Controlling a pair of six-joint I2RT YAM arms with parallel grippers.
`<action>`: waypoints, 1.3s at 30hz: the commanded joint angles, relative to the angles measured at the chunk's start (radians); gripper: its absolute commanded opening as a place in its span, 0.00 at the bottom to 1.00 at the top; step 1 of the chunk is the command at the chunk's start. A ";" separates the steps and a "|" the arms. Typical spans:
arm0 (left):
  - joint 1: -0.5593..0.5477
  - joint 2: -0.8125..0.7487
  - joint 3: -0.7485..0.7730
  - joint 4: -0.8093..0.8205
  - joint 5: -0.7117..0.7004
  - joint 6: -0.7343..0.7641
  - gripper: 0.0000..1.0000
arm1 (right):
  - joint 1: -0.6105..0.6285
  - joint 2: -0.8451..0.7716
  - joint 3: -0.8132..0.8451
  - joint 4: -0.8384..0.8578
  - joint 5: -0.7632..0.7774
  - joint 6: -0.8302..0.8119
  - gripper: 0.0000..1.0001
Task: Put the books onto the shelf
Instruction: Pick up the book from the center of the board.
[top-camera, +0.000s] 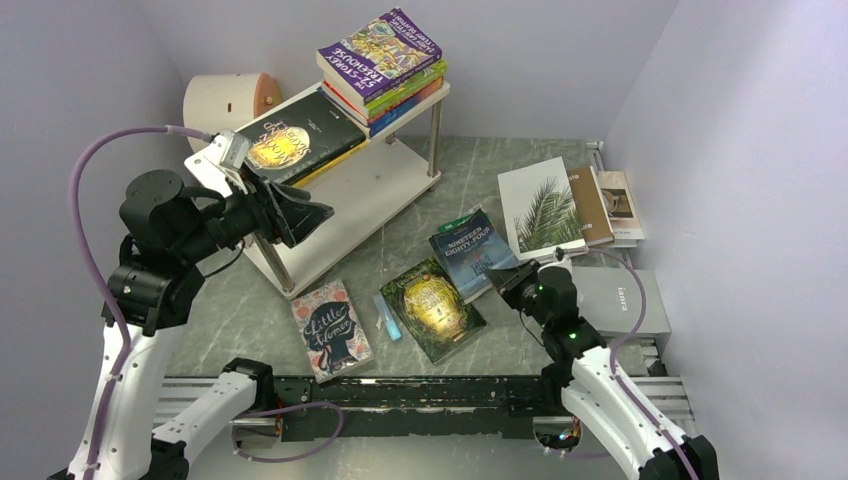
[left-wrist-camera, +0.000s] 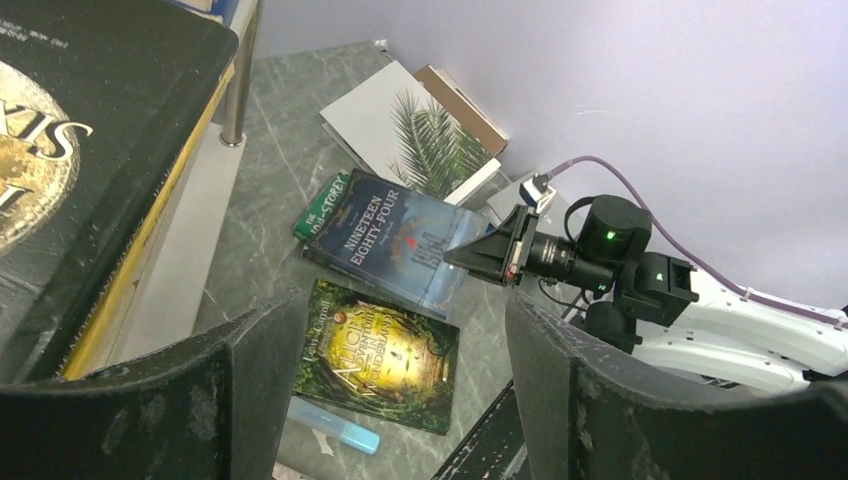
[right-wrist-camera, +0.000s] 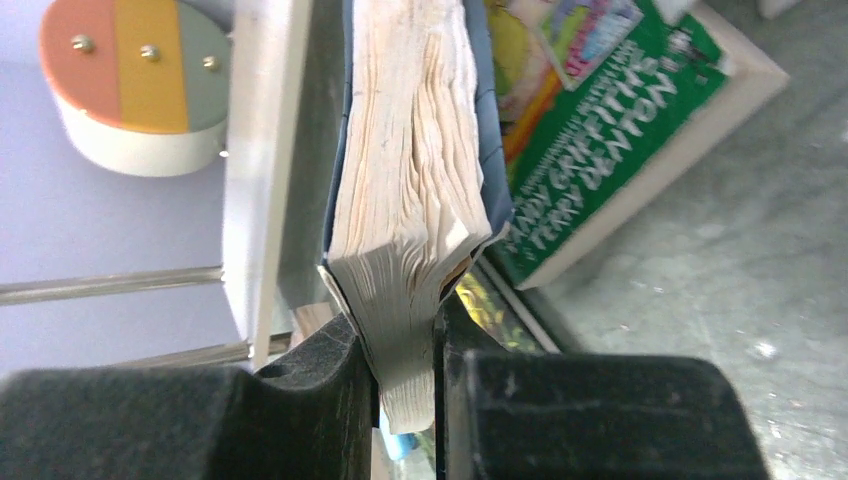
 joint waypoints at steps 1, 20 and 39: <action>-0.007 -0.021 -0.025 0.030 0.011 -0.049 0.77 | -0.006 -0.058 0.121 0.099 -0.078 -0.013 0.00; -0.007 0.030 -0.014 0.300 -0.012 -0.393 0.78 | -0.007 -0.132 0.422 0.459 -0.259 0.044 0.00; -0.007 0.184 -0.043 0.819 0.364 -0.613 0.92 | -0.006 0.071 0.580 0.632 -0.531 0.202 0.00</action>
